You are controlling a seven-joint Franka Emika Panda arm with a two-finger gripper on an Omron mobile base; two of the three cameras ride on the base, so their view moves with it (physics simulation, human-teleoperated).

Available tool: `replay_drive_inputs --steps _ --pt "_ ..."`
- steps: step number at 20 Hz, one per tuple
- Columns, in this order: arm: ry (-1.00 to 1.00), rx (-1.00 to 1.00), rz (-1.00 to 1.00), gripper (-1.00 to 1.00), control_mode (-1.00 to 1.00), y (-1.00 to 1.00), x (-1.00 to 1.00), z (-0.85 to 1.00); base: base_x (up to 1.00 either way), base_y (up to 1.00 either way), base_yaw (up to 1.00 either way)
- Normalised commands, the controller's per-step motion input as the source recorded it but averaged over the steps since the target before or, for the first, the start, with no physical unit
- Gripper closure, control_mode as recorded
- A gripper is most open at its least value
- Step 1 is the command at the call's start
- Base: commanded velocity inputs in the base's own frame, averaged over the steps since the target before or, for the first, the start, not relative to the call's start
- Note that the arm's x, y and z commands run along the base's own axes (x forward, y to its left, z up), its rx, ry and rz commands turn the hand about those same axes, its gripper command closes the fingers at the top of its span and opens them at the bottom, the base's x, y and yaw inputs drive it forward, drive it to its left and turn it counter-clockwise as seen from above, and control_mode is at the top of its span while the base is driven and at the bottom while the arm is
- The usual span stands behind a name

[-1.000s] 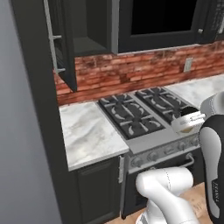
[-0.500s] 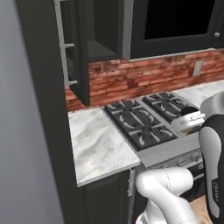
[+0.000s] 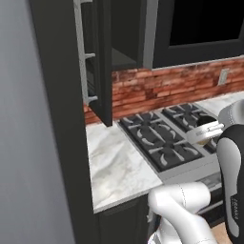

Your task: Sort all alcoholic drinks to one cabinet, and non-alcoholic drinks to the other.

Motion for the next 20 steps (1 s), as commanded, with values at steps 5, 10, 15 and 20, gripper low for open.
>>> replay_drive_inputs --steps 5,10,15,20 --pt "0.0 0.0 0.0 1.0 1.0 0.0 0.0 0.0 0.27 0.3 0.03" --pt "0.0 0.0 0.0 1.0 1.0 0.0 0.0 0.0 0.27 0.32 0.04" --pt "0.0 0.0 0.0 1.0 1.0 0.0 0.0 0.0 0.19 0.39 0.06" --pt "0.0 0.0 0.0 1.0 1.0 0.0 0.0 0.0 0.13 0.31 0.07"
